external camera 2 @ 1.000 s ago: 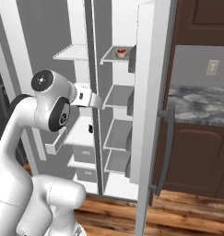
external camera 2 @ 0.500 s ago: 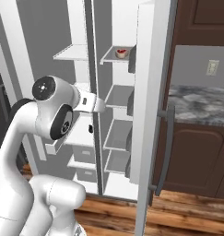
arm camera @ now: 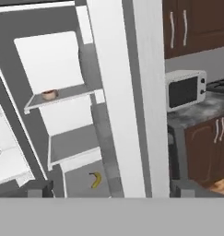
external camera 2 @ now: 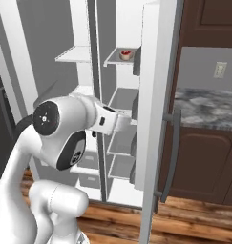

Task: Pick up the frozen steak from the freezer, place it on any shelf in the fridge, and close the fridge and freezer doors when done.

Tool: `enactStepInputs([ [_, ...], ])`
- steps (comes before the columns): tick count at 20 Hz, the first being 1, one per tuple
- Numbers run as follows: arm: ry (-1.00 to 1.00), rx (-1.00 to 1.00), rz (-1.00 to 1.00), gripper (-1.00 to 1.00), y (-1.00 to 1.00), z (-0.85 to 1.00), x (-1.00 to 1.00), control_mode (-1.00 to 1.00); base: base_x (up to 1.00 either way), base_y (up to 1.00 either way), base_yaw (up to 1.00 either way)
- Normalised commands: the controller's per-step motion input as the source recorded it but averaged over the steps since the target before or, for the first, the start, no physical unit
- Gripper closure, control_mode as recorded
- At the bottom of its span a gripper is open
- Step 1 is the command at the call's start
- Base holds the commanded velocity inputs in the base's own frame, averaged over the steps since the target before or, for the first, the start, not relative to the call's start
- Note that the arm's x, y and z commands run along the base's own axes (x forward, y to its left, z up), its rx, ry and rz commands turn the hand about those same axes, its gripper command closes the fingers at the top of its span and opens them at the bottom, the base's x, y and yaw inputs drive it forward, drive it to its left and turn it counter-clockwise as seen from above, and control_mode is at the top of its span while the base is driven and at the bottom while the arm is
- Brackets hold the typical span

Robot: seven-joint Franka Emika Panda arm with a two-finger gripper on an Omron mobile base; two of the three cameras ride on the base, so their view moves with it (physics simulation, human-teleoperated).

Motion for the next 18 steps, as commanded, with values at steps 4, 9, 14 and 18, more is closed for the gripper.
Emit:
enactStepInputs([
  [4, -0.31, 0.12, -0.07, -1.00, -0.87, 0.58, -0.47, -1.00, 0.00, 0.00, 0.00],
  [9, -0.18, 0.12, -0.01, -1.00, -0.76, 0.48, -0.28, -1.00, 0.00, 0.00, 0.00],
  [14, -0.06, 0.15, 0.00, -1.00, -0.81, 0.17, -0.01, -1.00, 0.00, 0.00, 0.00],
  [18, -0.06, 0.17, 0.03, -1.00, -0.82, -0.02, 0.00, -1.00, 0.00, 0.00, 0.00],
])
